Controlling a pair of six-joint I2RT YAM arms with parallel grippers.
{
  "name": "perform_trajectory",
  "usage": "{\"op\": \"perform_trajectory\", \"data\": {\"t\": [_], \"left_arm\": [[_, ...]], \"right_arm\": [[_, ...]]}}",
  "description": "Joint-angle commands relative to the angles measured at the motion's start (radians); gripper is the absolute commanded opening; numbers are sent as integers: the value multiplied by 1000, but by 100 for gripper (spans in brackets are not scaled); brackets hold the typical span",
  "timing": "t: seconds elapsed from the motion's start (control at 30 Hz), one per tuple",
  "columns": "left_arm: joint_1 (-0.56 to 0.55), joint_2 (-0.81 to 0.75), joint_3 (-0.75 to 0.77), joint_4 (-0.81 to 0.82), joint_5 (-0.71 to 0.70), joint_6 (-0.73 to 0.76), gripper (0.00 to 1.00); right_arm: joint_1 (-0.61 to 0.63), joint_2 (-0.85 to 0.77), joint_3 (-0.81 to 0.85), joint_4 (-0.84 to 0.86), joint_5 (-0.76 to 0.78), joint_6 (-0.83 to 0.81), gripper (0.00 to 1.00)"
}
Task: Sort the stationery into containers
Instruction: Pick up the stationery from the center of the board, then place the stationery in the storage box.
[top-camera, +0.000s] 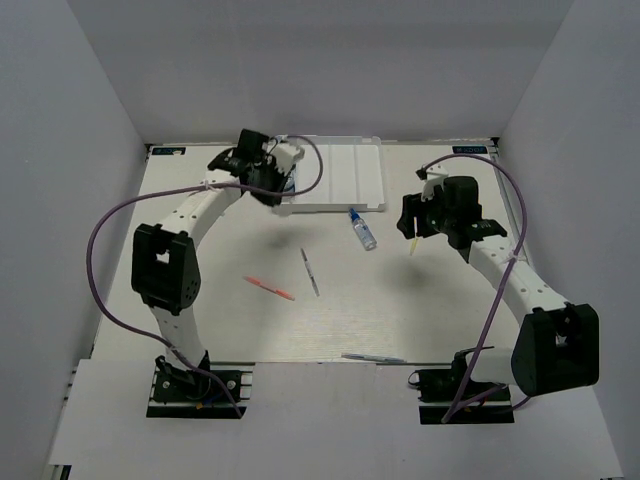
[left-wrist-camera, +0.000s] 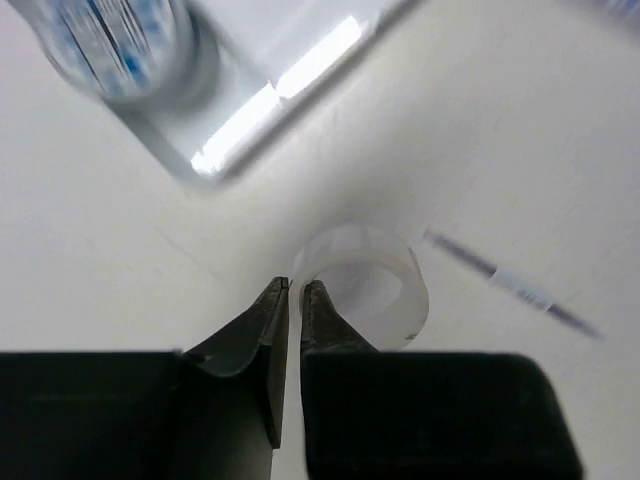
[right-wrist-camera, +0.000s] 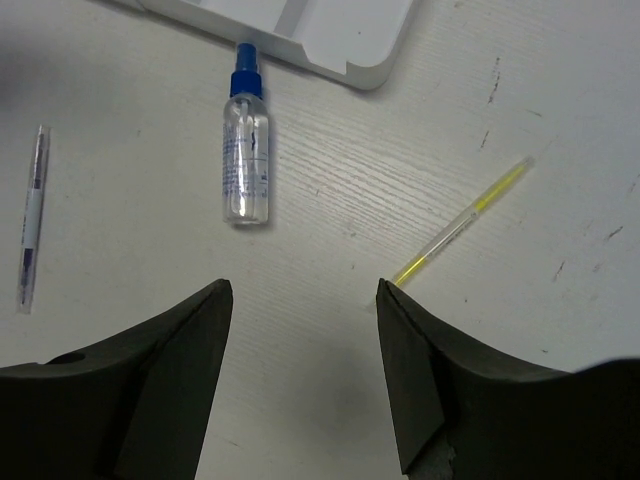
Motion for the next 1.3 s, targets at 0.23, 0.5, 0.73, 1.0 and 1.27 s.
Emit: {"op": "perform_trajectory", "data": {"t": [0.23, 0.5, 0.73, 1.0, 1.27], "left_arm": [[-120, 401, 785, -147, -173, -75, 12], [-140, 578, 816, 8, -404, -104, 12], [-140, 641, 824, 51, -381, -89, 27], [-149, 612, 810, 83, -373, -118, 69], [-149, 415, 794, 110, -270, -211, 68]], "right_arm": [[-7, 20, -12, 29, -27, 12, 65], [-15, -10, -60, 49, -31, -2, 66], [-11, 10, -63, 49, -57, -11, 66], [-4, 74, -37, 71, -106, -14, 63], [38, 148, -14, 144, -53, 9, 48]]}}
